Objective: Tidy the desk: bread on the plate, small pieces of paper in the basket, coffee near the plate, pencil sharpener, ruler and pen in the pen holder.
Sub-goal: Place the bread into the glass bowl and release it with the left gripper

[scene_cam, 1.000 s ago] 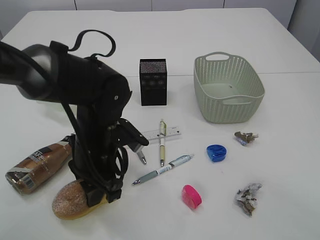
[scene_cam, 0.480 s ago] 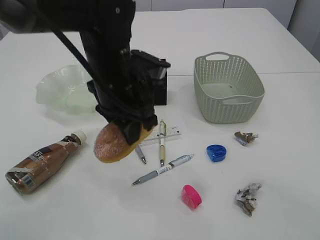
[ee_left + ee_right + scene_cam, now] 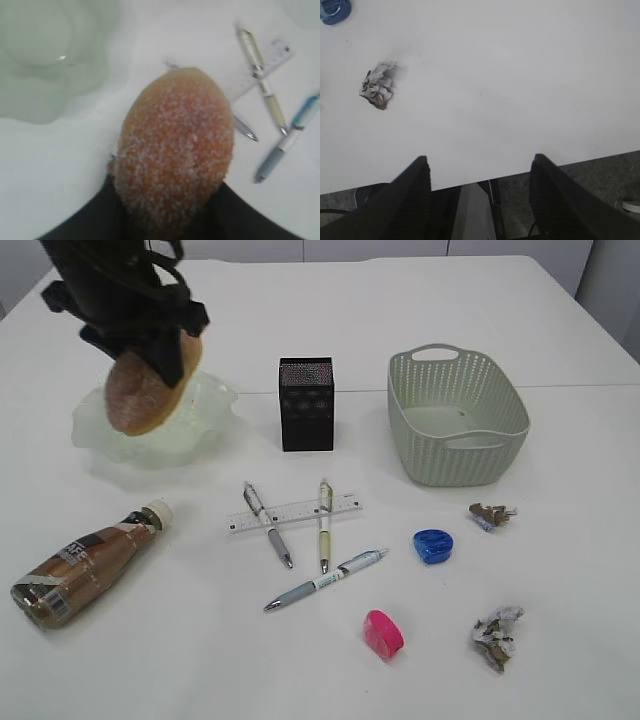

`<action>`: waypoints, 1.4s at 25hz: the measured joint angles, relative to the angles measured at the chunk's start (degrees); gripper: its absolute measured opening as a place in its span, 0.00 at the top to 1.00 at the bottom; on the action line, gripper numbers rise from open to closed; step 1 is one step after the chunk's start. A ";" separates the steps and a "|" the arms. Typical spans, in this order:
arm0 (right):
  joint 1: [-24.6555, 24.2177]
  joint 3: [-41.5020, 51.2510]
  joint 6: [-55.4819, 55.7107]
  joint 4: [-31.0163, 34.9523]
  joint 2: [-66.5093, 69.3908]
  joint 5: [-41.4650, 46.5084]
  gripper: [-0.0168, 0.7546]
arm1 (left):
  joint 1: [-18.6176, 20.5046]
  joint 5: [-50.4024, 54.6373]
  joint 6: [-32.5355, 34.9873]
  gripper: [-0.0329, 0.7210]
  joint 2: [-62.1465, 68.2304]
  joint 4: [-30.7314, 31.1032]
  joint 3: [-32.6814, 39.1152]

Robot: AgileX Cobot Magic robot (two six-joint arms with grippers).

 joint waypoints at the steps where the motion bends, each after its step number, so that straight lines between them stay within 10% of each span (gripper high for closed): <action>1: 0.00 0.00 0.00 -0.02 0.00 0.00 0.35 | 1.80 0.12 -0.10 0.66 0.00 0.10 -0.50; 7: 0.00 0.00 0.00 -0.02 0.00 0.00 0.35 | 8.28 -7.03 -0.22 0.66 -0.05 0.12 -0.90; 20: 0.00 0.00 0.00 -0.02 0.00 0.00 0.35 | 9.80 -31.20 0.26 0.66 15.30 1.30 -1.00; 35: 0.00 0.00 0.00 -0.02 0.00 0.00 0.35 | 11.11 -33.74 0.28 0.64 21.12 3.69 -1.00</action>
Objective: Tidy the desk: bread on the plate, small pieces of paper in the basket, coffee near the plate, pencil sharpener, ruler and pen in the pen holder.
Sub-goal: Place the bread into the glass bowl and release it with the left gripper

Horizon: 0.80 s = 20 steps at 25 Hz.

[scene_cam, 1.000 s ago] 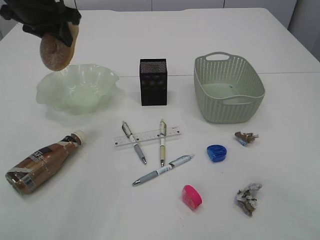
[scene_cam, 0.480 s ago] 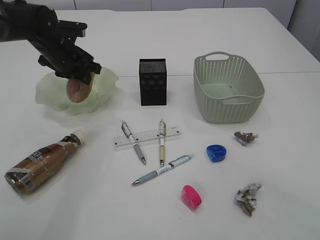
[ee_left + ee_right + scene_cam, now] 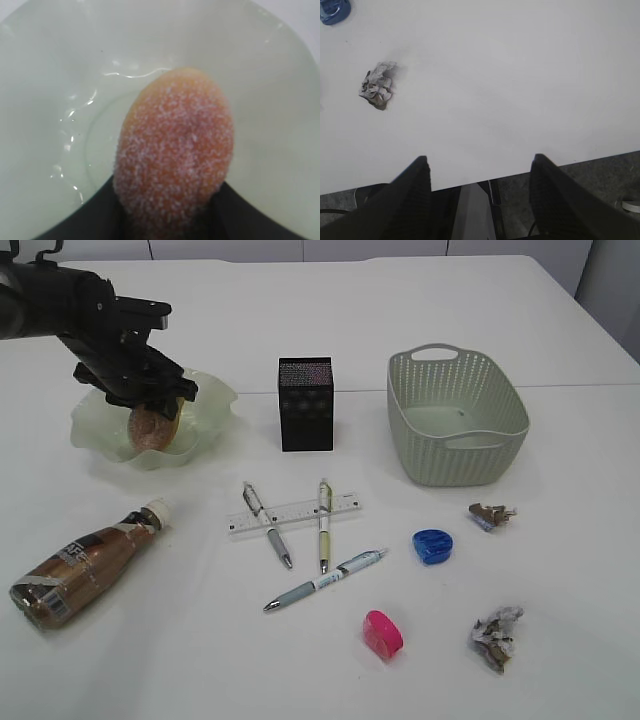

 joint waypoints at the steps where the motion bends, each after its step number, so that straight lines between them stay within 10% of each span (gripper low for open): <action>1: 0.00 0.00 0.00 0.00 0.00 0.00 0.35 | 0.00 0.00 0.00 0.61 0.00 0.09 0.00; 9: 0.00 0.00 0.00 0.00 0.00 0.00 0.35 | 0.18 0.00 0.00 0.23 0.13 0.35 0.00; 20: 0.00 0.00 0.00 -0.10 0.00 0.00 0.35 | 0.41 2.69 -0.22 0.19 0.13 0.90 -10.27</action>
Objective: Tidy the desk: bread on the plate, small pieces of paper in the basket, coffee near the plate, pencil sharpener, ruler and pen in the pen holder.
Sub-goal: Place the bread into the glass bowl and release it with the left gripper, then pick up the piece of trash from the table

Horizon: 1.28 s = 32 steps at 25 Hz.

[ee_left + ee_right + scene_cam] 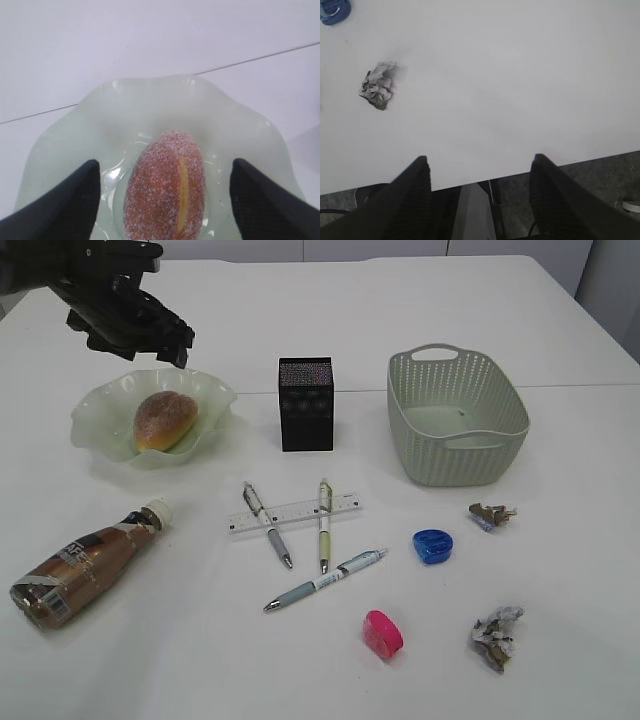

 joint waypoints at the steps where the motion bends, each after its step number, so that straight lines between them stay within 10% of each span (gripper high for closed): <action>1: 0.00 0.00 0.00 0.00 0.00 0.00 0.35 | 0.00 0.51 0.00 0.19 0.00 0.00 -0.48; 12: 0.00 0.00 0.00 1.20 0.00 0.00 0.35 | 0.04 26.16 -0.55 0.19 -1.04 0.77 -14.49; 22: 0.00 0.00 0.00 3.16 0.00 0.00 0.35 | 0.13 32.25 -0.62 0.19 -13.14 -3.36 -12.59; 32: 0.00 0.00 0.00 5.19 0.00 0.00 0.35 | 0.13 32.29 -1.32 0.25 -43.19 -3.49 20.18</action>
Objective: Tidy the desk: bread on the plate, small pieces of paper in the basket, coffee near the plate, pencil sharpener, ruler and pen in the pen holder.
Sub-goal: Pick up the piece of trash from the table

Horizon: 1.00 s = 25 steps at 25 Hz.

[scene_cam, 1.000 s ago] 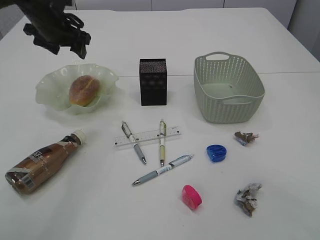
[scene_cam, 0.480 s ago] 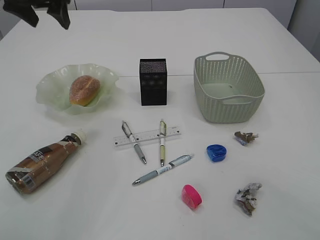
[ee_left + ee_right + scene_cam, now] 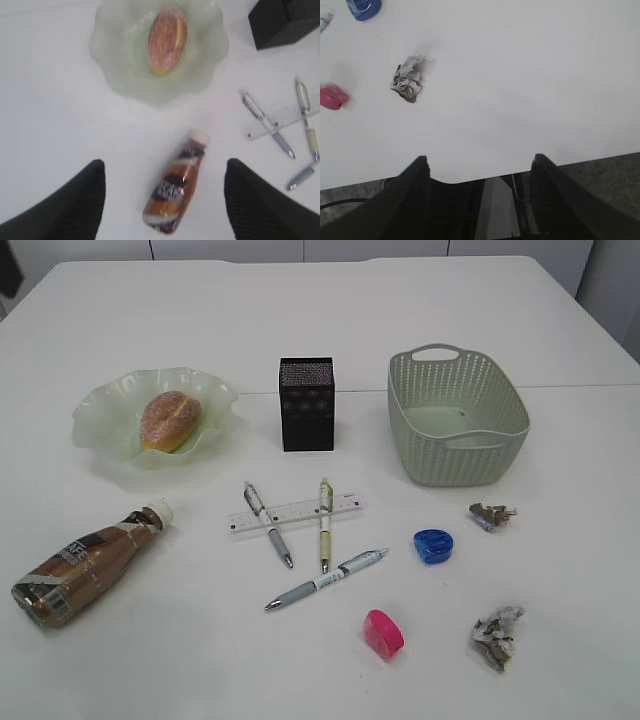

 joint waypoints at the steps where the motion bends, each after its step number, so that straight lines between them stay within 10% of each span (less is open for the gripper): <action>1: 0.00 0.00 0.00 0.07 0.00 0.00 0.34 | 0.00 0.10 -0.32 0.25 -4.45 0.00 4.24; 15: 0.00 -0.09 -0.23 -2.16 0.22 0.00 0.35 | 0.00 1.37 -11.13 0.25 -62.80 1.39 30.21; 25: 0.00 -0.09 -0.36 -3.59 6.34 -0.12 0.35 | 0.00 1.69 -9.87 0.26 -55.69 0.41 37.23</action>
